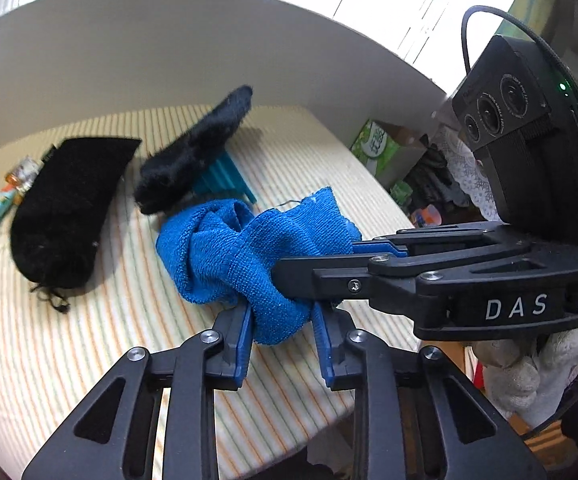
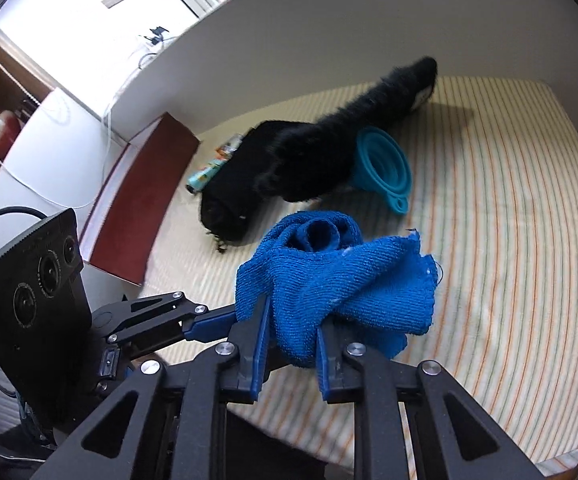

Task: Organize soft objects
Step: 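Carry the blue towel with the right tool over the shoebox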

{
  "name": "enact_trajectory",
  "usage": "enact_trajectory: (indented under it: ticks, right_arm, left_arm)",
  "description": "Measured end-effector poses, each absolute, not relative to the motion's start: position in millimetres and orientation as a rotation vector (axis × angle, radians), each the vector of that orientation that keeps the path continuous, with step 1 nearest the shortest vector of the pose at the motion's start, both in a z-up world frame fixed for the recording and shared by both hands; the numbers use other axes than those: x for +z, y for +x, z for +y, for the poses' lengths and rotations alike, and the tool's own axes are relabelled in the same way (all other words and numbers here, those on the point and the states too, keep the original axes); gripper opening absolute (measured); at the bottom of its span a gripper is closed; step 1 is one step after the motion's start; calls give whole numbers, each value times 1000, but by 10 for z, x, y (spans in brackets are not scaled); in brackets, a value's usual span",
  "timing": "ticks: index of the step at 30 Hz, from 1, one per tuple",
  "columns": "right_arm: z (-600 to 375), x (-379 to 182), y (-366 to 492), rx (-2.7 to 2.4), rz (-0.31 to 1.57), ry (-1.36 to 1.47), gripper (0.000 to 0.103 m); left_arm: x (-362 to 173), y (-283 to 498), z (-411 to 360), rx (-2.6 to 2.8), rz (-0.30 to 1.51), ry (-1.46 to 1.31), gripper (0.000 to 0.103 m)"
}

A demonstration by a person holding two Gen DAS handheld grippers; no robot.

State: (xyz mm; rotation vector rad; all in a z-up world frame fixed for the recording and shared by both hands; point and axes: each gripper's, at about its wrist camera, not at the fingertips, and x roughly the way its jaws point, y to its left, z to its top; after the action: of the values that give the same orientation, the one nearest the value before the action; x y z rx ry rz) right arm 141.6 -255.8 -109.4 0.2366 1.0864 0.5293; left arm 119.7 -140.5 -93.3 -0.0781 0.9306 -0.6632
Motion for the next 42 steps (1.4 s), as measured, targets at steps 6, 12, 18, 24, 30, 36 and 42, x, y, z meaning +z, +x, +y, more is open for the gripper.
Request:
enact_trajectory:
  ticks: [6,12,18,24,30,36,42]
  right_arm:
    - [-2317,-820,1314,563,1031,166,18]
    - [-1904,-486,1384,643,971,108,18]
    - [-1227,-144,1572,744,896,22,18]
    - [-514,58,1798,846,851,-25,18]
    - [113,124,1971,907,844,-68,18]
    - [627,150,2105,932,830,-118,18]
    - [1037,88,2351,958,855,-118,18]
  left_arm:
    - [-711,1119,-1227,-642,873,-87,24]
    - [-381,1090,-843,-570,789,-89,22]
    - [-56,1173,-189,-466,719,-112,22]
    - [177,1308,497,-350,666,-129,22]
    - [175,1472,1027,-262,656,-170,22]
    - [188,1622,1403,-197,651,-174,22]
    - [144,1786,1735,-147,680,-201,22]
